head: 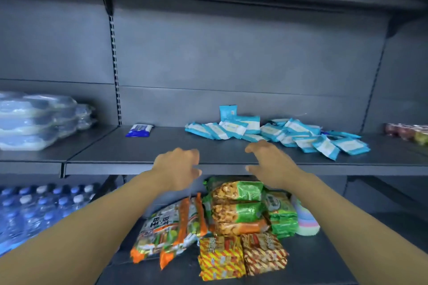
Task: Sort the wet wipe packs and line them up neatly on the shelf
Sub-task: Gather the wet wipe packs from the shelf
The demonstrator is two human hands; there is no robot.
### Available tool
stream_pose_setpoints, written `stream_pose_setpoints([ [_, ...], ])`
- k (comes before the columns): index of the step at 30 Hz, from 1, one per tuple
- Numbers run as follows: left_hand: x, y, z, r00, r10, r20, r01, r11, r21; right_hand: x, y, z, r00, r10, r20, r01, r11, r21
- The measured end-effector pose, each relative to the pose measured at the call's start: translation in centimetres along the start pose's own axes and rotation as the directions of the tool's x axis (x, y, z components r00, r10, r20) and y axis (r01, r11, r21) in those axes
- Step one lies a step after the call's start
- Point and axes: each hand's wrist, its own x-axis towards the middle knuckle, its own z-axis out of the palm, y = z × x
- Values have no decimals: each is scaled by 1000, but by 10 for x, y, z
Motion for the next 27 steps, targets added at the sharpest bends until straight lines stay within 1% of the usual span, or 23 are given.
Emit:
stream_pose_setpoints([
  [7, 50, 15, 3, 995, -100, -15, 100, 995, -20, 58, 52, -5, 999, -22, -28, 21, 999, -26],
  [13, 88, 3, 7, 985, -171, -15, 171, 985, -4, 114, 58, 13, 998, -60, -2, 60, 998, 5],
  [17, 119, -14, 16, 986, -167, -18, 167, 986, 5, 149, 54, 32, 998, -58, 1, 58, 998, 9],
  [22, 175, -50, 38, 987, -162, -17, 161, 985, -70, 198, 49, 58, 1000, 10, 13, -11, 999, 38],
  [27, 234, -80, 66, 983, -177, -43, 170, 976, -133, 252, 45, 87, 993, 95, 68, -102, 988, 116],
])
